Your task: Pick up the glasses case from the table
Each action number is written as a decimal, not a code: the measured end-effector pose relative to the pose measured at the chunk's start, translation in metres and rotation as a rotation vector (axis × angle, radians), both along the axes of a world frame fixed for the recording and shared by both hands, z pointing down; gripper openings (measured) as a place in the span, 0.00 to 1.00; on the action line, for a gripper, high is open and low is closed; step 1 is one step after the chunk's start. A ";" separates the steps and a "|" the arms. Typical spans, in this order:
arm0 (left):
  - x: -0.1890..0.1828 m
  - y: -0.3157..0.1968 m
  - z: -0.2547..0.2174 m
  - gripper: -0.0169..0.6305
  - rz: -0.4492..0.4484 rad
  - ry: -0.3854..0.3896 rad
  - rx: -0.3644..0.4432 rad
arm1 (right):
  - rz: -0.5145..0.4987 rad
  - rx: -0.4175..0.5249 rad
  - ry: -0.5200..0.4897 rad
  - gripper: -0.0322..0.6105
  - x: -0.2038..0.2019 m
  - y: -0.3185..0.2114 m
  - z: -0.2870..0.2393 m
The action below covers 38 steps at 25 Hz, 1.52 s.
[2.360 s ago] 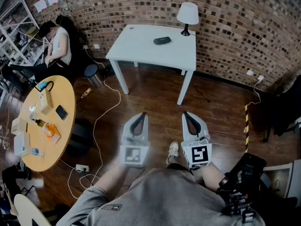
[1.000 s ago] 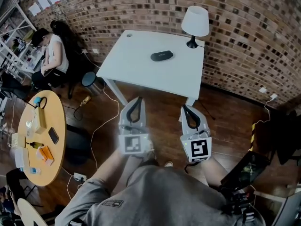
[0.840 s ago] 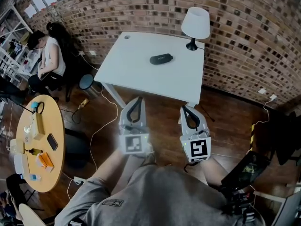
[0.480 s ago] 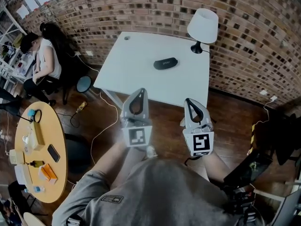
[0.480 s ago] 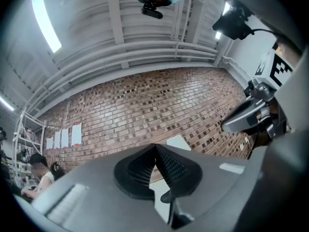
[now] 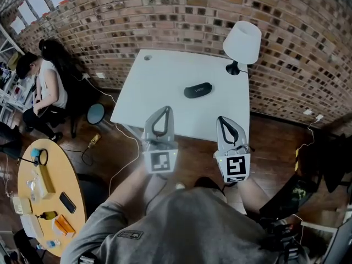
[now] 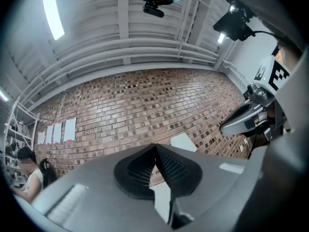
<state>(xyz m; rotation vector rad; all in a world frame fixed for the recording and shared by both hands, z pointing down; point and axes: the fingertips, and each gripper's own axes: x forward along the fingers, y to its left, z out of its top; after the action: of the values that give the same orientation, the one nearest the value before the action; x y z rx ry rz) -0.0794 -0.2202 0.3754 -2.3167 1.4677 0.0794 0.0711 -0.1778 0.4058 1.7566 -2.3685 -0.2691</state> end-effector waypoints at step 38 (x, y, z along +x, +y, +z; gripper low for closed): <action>0.009 -0.214 0.148 0.03 -0.235 -0.071 -0.363 | -0.712 -0.475 0.627 0.60 -0.004 -0.245 0.246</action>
<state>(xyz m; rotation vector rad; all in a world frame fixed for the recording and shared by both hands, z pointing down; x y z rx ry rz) -0.0702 -0.4342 0.5236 -2.3635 1.8291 -0.3593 0.0673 -0.4227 0.6515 0.4804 -2.2099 -0.2625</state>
